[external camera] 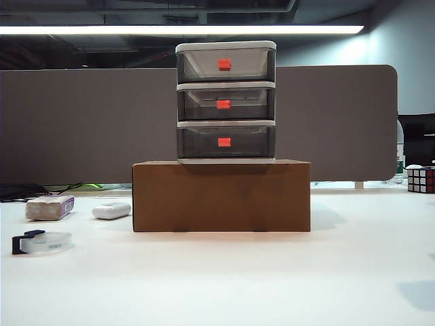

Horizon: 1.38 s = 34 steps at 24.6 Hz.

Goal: Open the third layer of the drawer on the table, pick up the transparent tape on the table and put it in, and finally close the drawer.

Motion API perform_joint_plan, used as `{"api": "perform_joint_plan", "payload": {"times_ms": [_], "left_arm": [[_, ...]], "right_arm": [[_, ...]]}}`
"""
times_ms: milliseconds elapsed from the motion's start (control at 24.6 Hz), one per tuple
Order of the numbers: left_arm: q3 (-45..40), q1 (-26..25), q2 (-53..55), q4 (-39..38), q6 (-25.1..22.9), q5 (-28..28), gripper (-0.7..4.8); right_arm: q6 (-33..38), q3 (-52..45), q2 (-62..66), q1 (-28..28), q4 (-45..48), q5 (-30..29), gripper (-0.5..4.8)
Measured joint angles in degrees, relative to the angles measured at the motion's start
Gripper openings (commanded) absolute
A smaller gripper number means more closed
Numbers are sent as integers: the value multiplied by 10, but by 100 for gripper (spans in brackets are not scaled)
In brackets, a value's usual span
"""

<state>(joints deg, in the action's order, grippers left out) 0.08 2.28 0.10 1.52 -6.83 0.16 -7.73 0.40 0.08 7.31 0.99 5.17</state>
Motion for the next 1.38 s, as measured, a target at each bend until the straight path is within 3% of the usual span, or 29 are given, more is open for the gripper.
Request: {"api": "perform_joint_plan", "payload": {"times_ms": [406, 488, 569, 609, 691, 772, 894, 975, 1016, 1056, 1178, 1219, 1381], "left_arm": [[0, 0, 0, -1, 13, 5, -6], [0, 0, 0, -1, 99, 86, -6], [0, 10, 0, -4, 170, 167, -6], [0, 38, 0, -15, 245, 232, -6], [0, 91, 0, -36, 372, 251, -6], [0, 154, 0, -37, 435, 189, -6], [0, 265, 16, -34, 415, 125, -6], [0, 407, 72, 15, 330, 10, -6], [0, 446, 98, 46, 309, -31, -5], [0, 509, 148, 108, 276, -115, -6], [6, 611, 293, 252, 217, -258, -6], [8, 623, 365, 301, 205, -292, -6], [72, 621, 599, 423, 172, -325, -6]], "right_arm": [[1, 0, 0, 0, 0, 0, -5], [58, 0, 0, 1, 0, -41, -5], [141, 0, 0, 5, 0, -118, -5], [192, 0, 0, 16, -3, -200, -5], [189, 0, 0, 34, -22, -247, -5], [197, 0, 0, 39, -24, -246, -5], [233, 0, 0, 48, -9, -274, -6], [217, 11, 1, 75, -38, -270, -6], [204, 24, 8, 85, -56, -257, -6], [196, 48, 22, 103, -67, -224, -6], [172, 84, 82, 144, -74, -145, -5], [158, 105, 118, 161, -73, -122, -5], [116, 175, 243, 191, -47, -96, -5]]}}
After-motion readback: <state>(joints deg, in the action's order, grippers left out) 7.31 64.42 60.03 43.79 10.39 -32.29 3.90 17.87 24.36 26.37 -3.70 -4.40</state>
